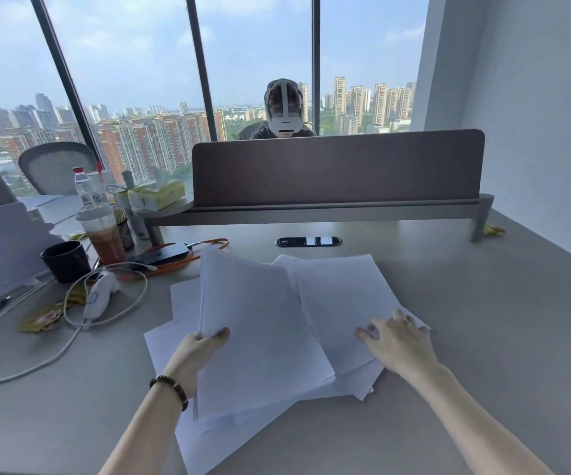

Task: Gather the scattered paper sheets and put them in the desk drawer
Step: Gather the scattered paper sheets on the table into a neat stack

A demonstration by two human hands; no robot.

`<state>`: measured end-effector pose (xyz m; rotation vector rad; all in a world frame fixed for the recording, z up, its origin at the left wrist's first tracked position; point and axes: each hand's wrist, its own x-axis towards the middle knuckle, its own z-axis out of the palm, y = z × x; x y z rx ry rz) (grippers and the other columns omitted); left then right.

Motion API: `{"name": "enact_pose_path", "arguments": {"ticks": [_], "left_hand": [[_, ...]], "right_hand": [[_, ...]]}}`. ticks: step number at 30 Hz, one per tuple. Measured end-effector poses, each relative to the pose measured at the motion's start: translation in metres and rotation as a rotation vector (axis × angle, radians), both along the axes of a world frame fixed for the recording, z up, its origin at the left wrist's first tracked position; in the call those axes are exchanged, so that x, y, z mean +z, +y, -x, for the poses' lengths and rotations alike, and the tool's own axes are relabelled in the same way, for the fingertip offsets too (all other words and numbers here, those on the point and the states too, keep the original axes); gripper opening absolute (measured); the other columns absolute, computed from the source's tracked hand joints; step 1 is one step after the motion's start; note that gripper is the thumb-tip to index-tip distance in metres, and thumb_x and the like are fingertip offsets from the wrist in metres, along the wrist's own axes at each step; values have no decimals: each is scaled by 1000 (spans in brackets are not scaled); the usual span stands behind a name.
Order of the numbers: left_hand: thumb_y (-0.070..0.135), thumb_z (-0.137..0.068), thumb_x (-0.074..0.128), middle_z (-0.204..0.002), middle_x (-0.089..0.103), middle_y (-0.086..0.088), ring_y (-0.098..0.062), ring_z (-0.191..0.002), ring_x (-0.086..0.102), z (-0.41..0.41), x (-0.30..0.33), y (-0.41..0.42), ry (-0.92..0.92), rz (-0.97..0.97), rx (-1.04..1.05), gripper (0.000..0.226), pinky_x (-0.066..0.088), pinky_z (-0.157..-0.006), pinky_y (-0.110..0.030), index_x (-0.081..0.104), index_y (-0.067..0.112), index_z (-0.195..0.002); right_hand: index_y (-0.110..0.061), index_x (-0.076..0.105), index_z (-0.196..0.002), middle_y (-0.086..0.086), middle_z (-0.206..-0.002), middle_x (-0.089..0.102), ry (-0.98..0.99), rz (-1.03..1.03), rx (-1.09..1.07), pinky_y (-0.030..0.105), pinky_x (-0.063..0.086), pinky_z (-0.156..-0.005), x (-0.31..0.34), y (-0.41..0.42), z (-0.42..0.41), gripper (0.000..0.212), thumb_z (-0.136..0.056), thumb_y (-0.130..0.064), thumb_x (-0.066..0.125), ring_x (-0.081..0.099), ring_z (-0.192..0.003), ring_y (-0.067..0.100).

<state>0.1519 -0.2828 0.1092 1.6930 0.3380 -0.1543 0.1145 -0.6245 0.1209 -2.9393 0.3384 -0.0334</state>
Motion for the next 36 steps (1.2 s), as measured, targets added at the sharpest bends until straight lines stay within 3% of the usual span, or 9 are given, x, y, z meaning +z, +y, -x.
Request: {"name": "enact_pose_path", "arguments": {"ticks": [2, 5, 10, 14, 16, 22, 26, 31, 36], "left_hand": [[27, -87, 74, -96, 71, -4, -20, -87, 65, -1, 2, -3, 11, 24, -25, 30, 50, -74, -29, 66, 8, -110], [34, -75, 79, -104, 73, -7, -28, -104, 66, -1, 7, -7, 19, 38, -61, 46, 51, -98, -41, 68, 10, -112], [30, -79, 80, -110, 73, -11, -32, -112, 65, -5, 9, -3, 42, 84, -87, 40, 45, -107, -49, 69, 10, -112], [31, -81, 79, -115, 74, -15, -36, -111, 67, -11, 8, 2, 57, 163, -103, 48, 47, -104, -54, 68, 9, -121], [29, -85, 76, -114, 74, -16, -37, -110, 67, -12, 9, 2, 62, 179, -95, 42, 49, -102, -55, 67, 10, -121], [21, -93, 67, -99, 78, -14, -31, -87, 74, -15, 10, -4, 52, 230, -106, 23, 60, -73, -38, 68, 10, -113], [23, -92, 67, -108, 75, -19, -37, -97, 72, -16, 11, -10, 73, 254, -130, 31, 58, -86, -47, 67, 7, -119], [24, -92, 67, -98, 78, -16, -30, -78, 76, -18, 12, -15, 86, 319, -155, 28, 62, -68, -38, 68, 7, -114], [26, -89, 69, -92, 78, -15, -26, -71, 77, -17, 9, -12, 86, 417, -138, 29, 64, -65, -34, 69, 6, -109]], "right_hand": [[-25, 63, -114, 12, -133, 49, -14, -29, -78, 46, 37, -101, -1, -8, -2, 54, -90, -70, 45, 48, -125, 33], [-25, 52, -125, 22, -149, 35, 87, -9, -148, 56, 27, -111, -4, -21, -6, 68, -82, -78, 46, 36, -137, 39], [-31, 45, -138, 14, -139, 47, 149, -63, -113, 42, 38, -102, 6, -34, -7, 76, -77, -74, 57, 44, -131, 37], [-31, 37, -149, 10, -147, 44, 183, -131, -103, 40, 41, -108, 19, -51, -10, 90, -70, -57, 72, 42, -138, 33], [-28, 44, -146, 6, -147, 49, 141, -207, -114, 37, 44, -105, 17, -59, -13, 83, -72, -49, 75, 46, -137, 28], [-3, 58, -111, 9, -108, 65, -19, -432, -201, 35, 43, -75, 1, -63, -18, 44, -83, -34, 74, 61, -103, 31], [-3, 56, -91, 8, -88, 60, 19, -520, -217, 32, 36, -61, -2, -65, -18, 29, -84, -26, 72, 57, -78, 27], [-11, 68, -96, 8, -95, 69, 32, -568, -178, 27, 41, -59, 5, -73, -13, 12, -84, -10, 65, 65, -84, 26], [-12, 70, -91, 14, -97, 74, 117, -680, -192, 30, 48, -69, 18, -82, -5, 27, -76, 7, 57, 70, -94, 33]]}}
